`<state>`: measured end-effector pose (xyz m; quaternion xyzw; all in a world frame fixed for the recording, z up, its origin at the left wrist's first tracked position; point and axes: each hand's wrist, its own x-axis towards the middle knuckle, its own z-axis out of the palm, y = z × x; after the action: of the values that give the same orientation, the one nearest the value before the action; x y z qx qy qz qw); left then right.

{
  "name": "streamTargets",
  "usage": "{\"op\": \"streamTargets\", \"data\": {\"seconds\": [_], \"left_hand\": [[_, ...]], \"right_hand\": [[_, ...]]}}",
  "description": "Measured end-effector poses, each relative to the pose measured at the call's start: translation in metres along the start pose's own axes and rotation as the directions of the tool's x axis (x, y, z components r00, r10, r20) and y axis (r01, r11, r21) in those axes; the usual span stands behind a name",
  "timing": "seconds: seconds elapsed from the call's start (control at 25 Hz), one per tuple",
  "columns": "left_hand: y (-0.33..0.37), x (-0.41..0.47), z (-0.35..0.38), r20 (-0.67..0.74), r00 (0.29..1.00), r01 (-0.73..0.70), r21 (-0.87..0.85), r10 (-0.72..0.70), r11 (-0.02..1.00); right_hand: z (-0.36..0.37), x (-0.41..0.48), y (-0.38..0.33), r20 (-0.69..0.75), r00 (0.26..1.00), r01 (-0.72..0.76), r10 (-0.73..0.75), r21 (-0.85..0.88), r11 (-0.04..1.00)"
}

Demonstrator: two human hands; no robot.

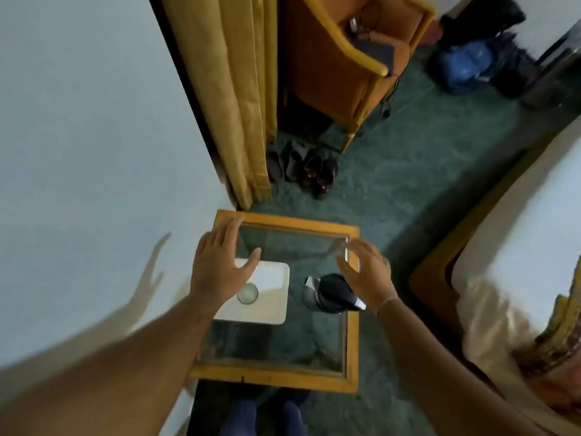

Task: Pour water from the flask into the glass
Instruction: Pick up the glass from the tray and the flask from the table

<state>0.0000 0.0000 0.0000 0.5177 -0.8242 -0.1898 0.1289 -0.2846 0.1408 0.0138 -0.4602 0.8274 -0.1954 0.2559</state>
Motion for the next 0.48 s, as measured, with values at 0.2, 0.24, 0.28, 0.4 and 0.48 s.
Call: {"op": "streamTargets", "data": {"seconds": [0.2, 0.24, 0.28, 0.4, 0.48], "left_hand": [[-0.071, -0.046, 0.114, 0.21, 0.966, 0.161, -0.044, -0.148, 0.986], [-0.077, -0.047, 0.128, 0.235, 0.959, 0.177, -0.044, -0.162, 0.983], [-0.085, -0.048, 0.147, 0.24, 0.955, 0.188, -0.04, -0.173, 0.981], [-0.101, -0.054, 0.185, 0.289, 0.918, 0.286, -0.006, -0.272, 0.958], [-0.109, -0.065, 0.204, 0.317, 0.883, 0.376, -0.033, -0.347, 0.926]], "right_hand": [[0.084, -0.036, 0.104, 0.097, 0.991, -0.114, 0.093, 0.237, 0.965], [0.092, -0.037, 0.112, 0.069, 0.992, -0.122, 0.107, 0.267, 0.956], [0.101, -0.036, 0.121, 0.046, 0.992, -0.127, 0.119, 0.295, 0.947], [0.119, -0.034, 0.138, 0.031, 0.99, -0.139, 0.138, 0.39, 0.91], [0.122, -0.031, 0.145, 0.019, 0.988, -0.148, 0.156, 0.452, 0.88]]}}
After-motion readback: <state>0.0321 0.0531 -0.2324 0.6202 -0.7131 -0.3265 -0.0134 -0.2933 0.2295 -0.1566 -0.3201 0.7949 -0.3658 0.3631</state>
